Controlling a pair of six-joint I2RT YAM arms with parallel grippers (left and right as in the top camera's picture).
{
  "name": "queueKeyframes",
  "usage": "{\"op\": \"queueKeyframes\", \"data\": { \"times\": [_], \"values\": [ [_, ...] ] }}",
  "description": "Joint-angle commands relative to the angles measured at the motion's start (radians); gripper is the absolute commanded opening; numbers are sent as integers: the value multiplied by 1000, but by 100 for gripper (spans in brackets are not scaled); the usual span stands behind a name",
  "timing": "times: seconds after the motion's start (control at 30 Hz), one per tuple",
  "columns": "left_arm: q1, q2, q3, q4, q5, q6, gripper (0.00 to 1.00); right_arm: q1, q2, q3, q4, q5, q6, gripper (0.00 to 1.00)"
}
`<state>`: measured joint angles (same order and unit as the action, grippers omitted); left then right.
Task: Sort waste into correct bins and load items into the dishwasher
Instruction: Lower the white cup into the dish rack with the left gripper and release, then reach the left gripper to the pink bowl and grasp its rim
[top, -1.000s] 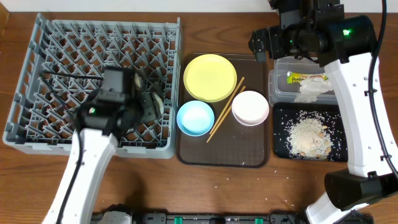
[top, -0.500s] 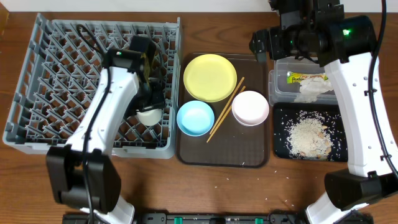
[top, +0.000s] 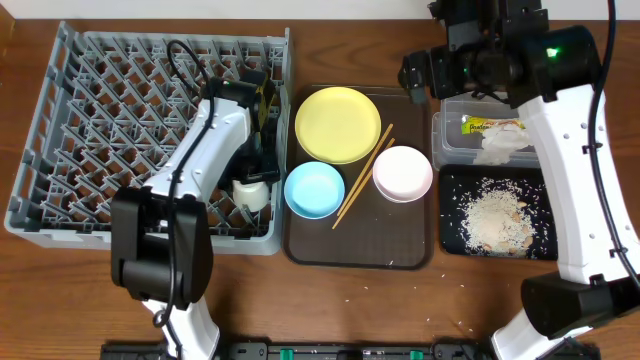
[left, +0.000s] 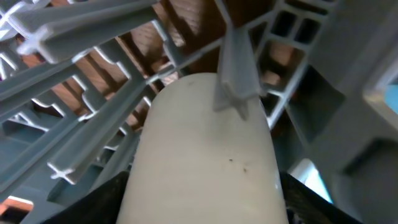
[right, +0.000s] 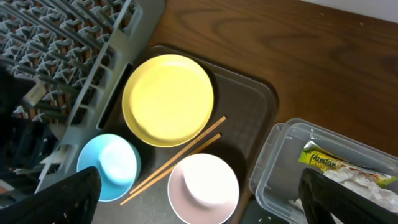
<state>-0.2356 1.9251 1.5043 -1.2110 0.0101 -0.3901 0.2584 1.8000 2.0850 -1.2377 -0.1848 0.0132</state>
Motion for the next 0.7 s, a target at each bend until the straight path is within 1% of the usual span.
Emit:
{"op": "queueKeyframes", "data": {
  "times": [0.0,0.03,0.07,0.23,0.33,0.37,0.4,0.43,0.5,0.63,0.67],
  "values": [
    [-2,20,6,-3,7,1,89,18,5,-8,-1,1,-14,99],
    [0,20,12,-10,7,13,92,18,5,-8,-1,2,-15,99],
    [0,20,18,-18,7,21,93,18,5,-8,-1,1,-14,99],
    [0,-4,145,-124,4,43,93,18,5,-8,-4,2,-15,99],
    [-10,-55,231,-170,5,58,93,16,5,-8,-5,2,-15,99],
    [-24,-95,262,-176,6,69,93,14,5,-8,-4,2,-15,99],
    [-47,-145,273,-166,10,74,93,11,5,-8,-5,3,-15,99],
    [-84,-206,273,-137,46,99,93,7,5,-8,-5,6,-15,99],
    [-139,-250,272,-84,118,102,92,6,6,-8,-5,28,-14,99],
    [-237,-239,255,29,159,95,90,-10,6,-8,-3,81,48,99],
    [-277,-211,234,89,159,66,90,-40,5,-8,-3,91,82,99]
  ]
}}
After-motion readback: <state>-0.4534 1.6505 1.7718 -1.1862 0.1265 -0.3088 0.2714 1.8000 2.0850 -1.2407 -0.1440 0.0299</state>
